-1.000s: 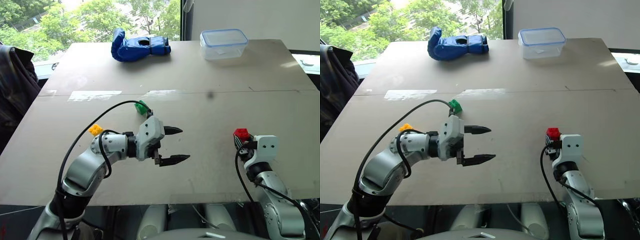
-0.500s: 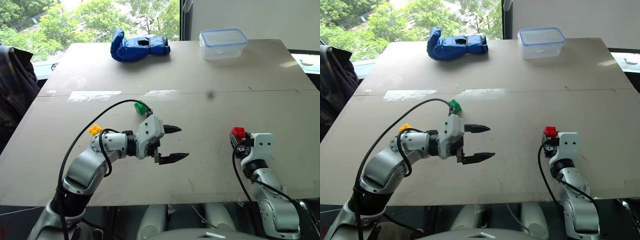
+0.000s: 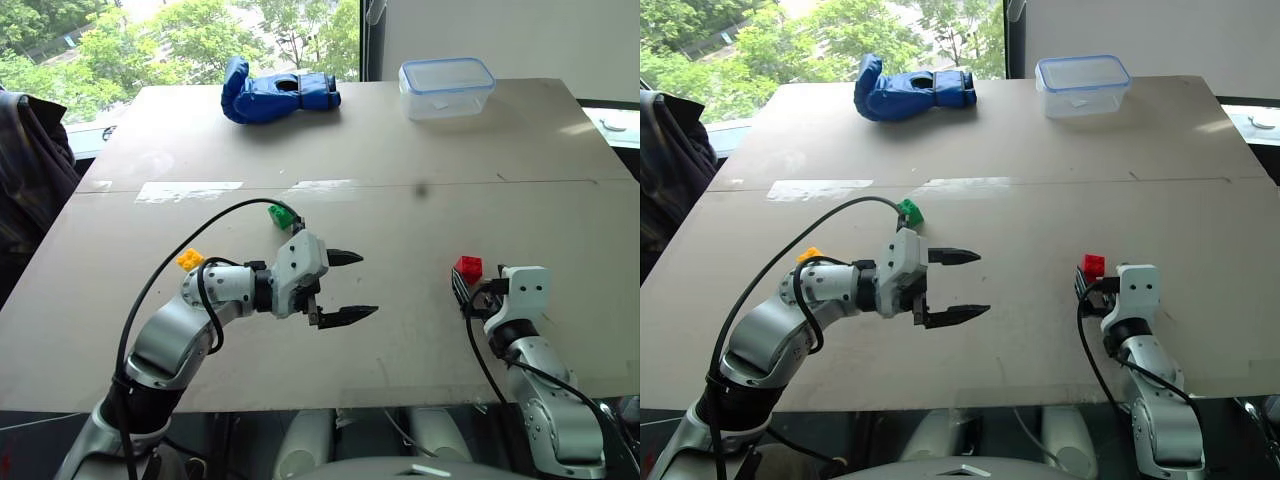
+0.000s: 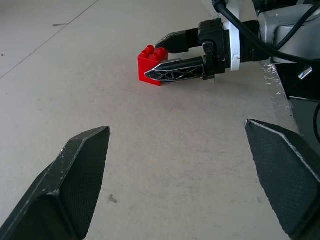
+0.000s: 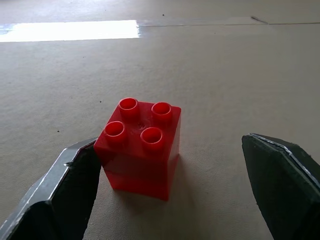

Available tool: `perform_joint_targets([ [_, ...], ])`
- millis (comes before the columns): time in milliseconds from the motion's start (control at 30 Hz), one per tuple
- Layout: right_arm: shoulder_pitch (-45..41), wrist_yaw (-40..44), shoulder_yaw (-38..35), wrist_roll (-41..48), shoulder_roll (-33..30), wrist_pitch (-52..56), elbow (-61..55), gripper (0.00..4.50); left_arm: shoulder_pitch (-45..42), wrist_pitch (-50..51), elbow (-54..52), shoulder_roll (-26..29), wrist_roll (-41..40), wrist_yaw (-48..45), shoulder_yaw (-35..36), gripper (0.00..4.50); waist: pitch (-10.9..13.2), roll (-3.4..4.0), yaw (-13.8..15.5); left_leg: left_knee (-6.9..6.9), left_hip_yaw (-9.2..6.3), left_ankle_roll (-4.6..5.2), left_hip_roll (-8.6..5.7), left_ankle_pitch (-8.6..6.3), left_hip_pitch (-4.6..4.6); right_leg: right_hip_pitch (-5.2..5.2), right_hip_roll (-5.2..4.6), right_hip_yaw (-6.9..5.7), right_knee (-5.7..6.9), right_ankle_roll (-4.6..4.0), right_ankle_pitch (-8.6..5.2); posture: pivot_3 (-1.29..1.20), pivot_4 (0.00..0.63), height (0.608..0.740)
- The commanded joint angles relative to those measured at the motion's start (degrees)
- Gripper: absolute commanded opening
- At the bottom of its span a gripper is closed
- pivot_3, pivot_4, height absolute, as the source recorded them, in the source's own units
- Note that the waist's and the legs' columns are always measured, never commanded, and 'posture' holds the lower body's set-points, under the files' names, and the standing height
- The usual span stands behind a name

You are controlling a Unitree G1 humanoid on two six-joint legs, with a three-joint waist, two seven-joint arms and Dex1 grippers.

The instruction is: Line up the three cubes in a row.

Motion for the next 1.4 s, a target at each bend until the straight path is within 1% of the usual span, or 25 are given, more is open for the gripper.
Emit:
perform_joint_targets([
  [33,-0.1,2.2,-1.7,-0.1,-2.4,-1.9,-0.1,4.48,0.3,-1.1,-0.9,-0.2,0.1,-0.1,0.4,4.44,0.0,0.00,0.0,0.00,0.00,0.00,0.00,0.00,0.00,0.00,0.00,0.00,0.00,0.00,0.00,0.00,0.150,0.740],
  [200,-0.6,3.1,-3.1,0.6,-3.8,-2.1,0.7,4.48,0.3,-1.1,-0.8,-0.5,0.1,0.0,0.3,4.44,0.0,-0.01,0.0,0.00,0.00,0.00,-0.01,0.00,0.00,0.00,0.00,0.00,0.02,0.00,0.00,0.00,0.150,0.740],
  [400,-0.5,3.6,-2.2,1.2,-3.1,-2.3,-0.1,4.48,0.6,-1.2,-0.9,-0.6,0.2,0.0,0.4,4.44,0.0,-0.01,0.0,0.00,0.00,0.01,0.00,0.00,0.00,0.00,0.00,0.00,0.02,0.00,0.00,0.00,0.150,0.740],
  [600,0.3,5.7,-1.4,3.0,-2.6,-3.2,-1.5,4.48,0.8,-1.3,-0.8,-0.5,0.2,-0.2,0.5,4.44,0.0,-0.01,0.0,0.00,-0.01,0.00,0.00,0.00,0.00,0.00,0.00,0.00,0.02,0.00,0.00,0.00,0.150,0.740],
  [733,0.8,7.3,-3.3,3.7,-3.9,-5.4,-2.7,4.48,2.8,-0.5,-1.2,-0.9,-1.0,1.5,2.5,4.44,0.0,-0.01,0.0,0.01,0.00,0.01,0.00,0.00,0.00,0.00,0.00,0.00,0.02,0.00,0.00,0.00,0.150,0.740],
  [767,0.1,7.6,-4.7,4.5,-4.6,-5.4,-3.4,4.48,4.0,-2.0,-0.8,-1.2,0.0,2.6,3.4,4.44,0.0,-0.01,0.0,0.01,0.00,0.01,0.01,0.00,0.01,0.00,0.00,0.02,0.02,0.00,0.00,0.00,0.150,0.740],
  [900,-3.9,10.3,-10.2,8.2,-8.8,-6.0,-4.6,4.48,6.4,-5.2,3.0,-5.3,5.1,13.0,8.0,4.44,0.0,-0.01,0.1,0.06,0.03,0.12,0.01,-0.07,0.04,0.04,-0.01,0.04,0.04,0.01,0.01,0.00,0.150,0.740],
  [933,-5.0,11.7,-11.1,9.9,-9.7,-6.1,-5.0,4.48,6.7,-6.1,4.1,-6.5,6.7,15.7,8.7,4.44,0.0,-0.02,0.1,0.08,0.01,0.17,0.00,-0.10,0.08,0.09,-0.01,0.02,0.05,0.01,0.01,0.00,0.150,0.740],
  [1000,-6.8,15.9,-12.0,16.4,-11.4,-4.9,-6.6,4.48,7.4,-7.6,5.8,-10.7,12.1,24.4,9.0,4.44,0.0,-0.03,0.2,0.06,-0.03,0.19,-0.01,-0.11,0.24,0.25,0.00,-0.02,0.05,0.01,0.01,0.00,0.150,0.740],
  [1067,-7.1,19.7,-11.4,21.5,-13.4,-2.4,-8.4,4.48,8.9,-6.9,5.7,-14.9,14.8,30.9,8.8,4.44,0.0,-0.04,0.2,0.02,-0.07,0.22,0.01,-0.13,0.42,0.45,0.03,-0.04,0.01,0.00,0.00,0.00,0.150,0.740],
  [1167,-6.1,24.5,-8.9,25.6,-16.7,0.0,-10.9,4.48,9.0,-5.0,6.3,-21.9,20.0,42.2,9.8,4.44,0.0,-0.22,0.2,0.00,-0.03,0.24,0.01,-0.14,0.45,0.48,-0.02,0.00,-0.01,0.01,0.00,0.00,0.150,0.740],
  [1233,-5.3,26.2,-7.0,25.7,-18.3,0.5,-11.4,4.48,7.2,-3.8,8.7,-24.1,25.3,48.3,9.1,4.44,-0.1,-0.30,0.5,0.03,-0.04,0.25,-0.01,-0.14,0.45,0.48,-0.05,-0.02,0.01,0.01,0.01,0.00,0.150,0.740],
  [1400,-2.4,29.6,-2.3,23.0,-20.9,-0.9,-11.4,4.48,2.6,-4.0,13.8,-28.2,29.6,54.6,8.2,4.44,-0.1,-0.42,0.6,0.05,-0.06,0.25,-0.08,-0.14,0.52,0.57,-0.04,-0.06,0.05,0.02,0.01,0.00,0.150,0.740],
])
